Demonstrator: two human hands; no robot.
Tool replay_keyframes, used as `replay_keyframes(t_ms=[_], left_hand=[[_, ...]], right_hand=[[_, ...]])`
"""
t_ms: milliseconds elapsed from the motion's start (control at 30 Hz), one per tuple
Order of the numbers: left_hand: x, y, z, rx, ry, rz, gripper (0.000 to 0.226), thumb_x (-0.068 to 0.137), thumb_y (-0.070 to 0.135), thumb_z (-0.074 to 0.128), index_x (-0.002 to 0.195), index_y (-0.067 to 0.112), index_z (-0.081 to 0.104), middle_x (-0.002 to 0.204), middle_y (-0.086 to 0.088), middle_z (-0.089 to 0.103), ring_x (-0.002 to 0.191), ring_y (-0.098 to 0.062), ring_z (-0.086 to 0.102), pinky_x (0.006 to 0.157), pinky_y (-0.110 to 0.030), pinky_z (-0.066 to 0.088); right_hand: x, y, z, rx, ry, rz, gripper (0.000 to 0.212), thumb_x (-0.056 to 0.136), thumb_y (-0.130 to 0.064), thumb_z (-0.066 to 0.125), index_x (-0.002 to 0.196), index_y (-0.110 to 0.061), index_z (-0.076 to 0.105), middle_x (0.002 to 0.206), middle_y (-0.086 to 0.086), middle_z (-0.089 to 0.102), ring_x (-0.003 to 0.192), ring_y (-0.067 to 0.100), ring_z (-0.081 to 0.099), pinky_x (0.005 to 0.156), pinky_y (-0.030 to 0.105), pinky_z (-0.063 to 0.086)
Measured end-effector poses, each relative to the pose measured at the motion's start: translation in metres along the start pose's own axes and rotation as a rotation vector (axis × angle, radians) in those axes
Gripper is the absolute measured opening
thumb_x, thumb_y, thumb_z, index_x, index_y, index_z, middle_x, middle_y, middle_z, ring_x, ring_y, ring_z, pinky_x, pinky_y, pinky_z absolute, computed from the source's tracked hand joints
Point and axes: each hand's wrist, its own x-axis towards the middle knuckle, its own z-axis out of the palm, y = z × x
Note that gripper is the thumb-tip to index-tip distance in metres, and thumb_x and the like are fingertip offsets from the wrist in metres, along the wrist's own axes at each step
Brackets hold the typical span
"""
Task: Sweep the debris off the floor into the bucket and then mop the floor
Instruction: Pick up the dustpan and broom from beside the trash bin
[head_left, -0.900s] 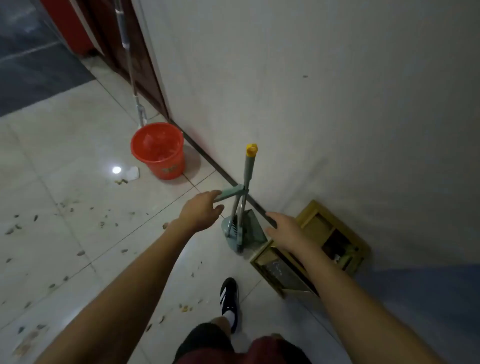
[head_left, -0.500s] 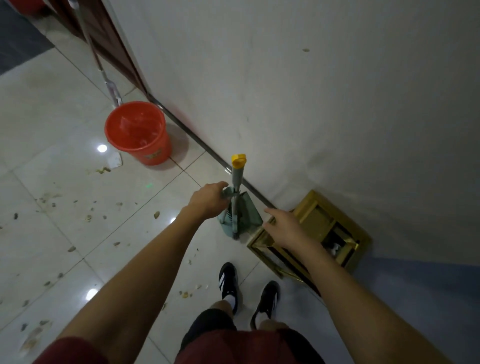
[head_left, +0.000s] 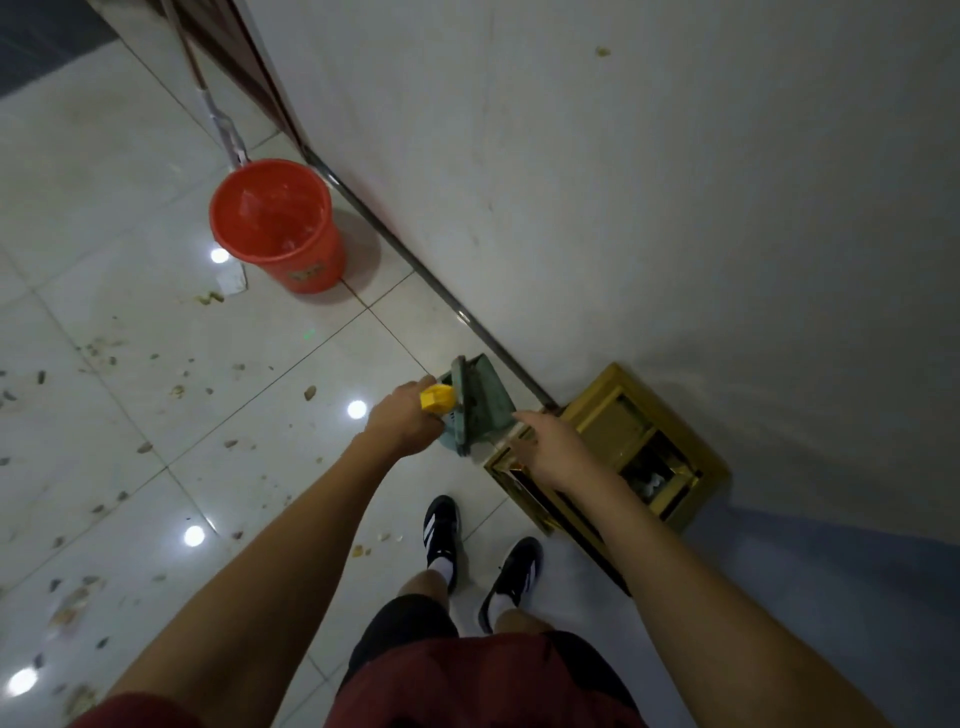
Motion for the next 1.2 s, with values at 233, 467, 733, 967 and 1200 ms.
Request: replay_keyframes(t_ms=[233,467,733,967,1200], left_hand=[[-0.052,-0.009,0.062,-0.011,0.026,-0.080,0.026,0.089,0.029,0.067,0.107,0.022,0.051,0.100,-0.003,0.059,0.083,-0.020,0.060,0.073,-0.039,0.058],[-0.097,-0.007,0.126,0.033,0.033,-0.147,0.034,0.093,0.031,0.065,0.124,0.018,0.064,0.115,-0.008,0.055,0.091,-0.027,0.061,0.073,-0.037,0.055],[-0.144,-0.001,0.188,-0.054,-0.025,-0.200,0.047,0.091,0.034,0.062,0.136,0.022,0.051,0.124,-0.008,0.062,0.104,-0.031,0.063,0.084,-0.044,0.057],[-0.178,-0.011,0.226,-0.156,-0.054,-0.220,0.059,0.092,0.034,0.064,0.146,0.021,0.044,0.124,-0.017,0.064,0.106,-0.037,0.063,0.083,-0.042,0.053],[-0.200,-0.031,0.258,-0.263,-0.066,-0.164,0.065,0.096,0.022,0.060,0.156,0.018,0.035,0.125,-0.022,0.060,0.107,-0.040,0.060,0.089,-0.045,0.053]], right_hand=[[-0.026,0.026,0.009,-0.009,-0.047,-0.044,0.048,0.101,-0.023,0.054,0.147,-0.013,0.045,0.148,0.010,0.048,0.133,0.025,0.046,0.105,0.031,0.040],[-0.055,0.053,0.033,-0.013,-0.097,-0.072,0.049,0.101,-0.031,0.052,0.148,-0.018,0.045,0.149,0.007,0.047,0.134,0.025,0.046,0.108,0.037,0.042],[-0.090,0.070,0.077,0.099,-0.141,-0.010,0.049,0.098,-0.032,0.057,0.145,-0.023,0.048,0.147,0.004,0.050,0.131,0.021,0.050,0.106,0.038,0.043],[-0.125,0.072,0.128,0.118,-0.144,0.127,0.051,0.096,-0.029,0.058,0.145,-0.018,0.048,0.142,0.009,0.054,0.129,0.024,0.051,0.104,0.034,0.042],[-0.162,0.077,0.174,0.236,-0.112,0.319,0.049,0.096,-0.031,0.053,0.143,-0.019,0.050,0.136,0.011,0.056,0.113,0.031,0.062,0.082,0.037,0.058]])
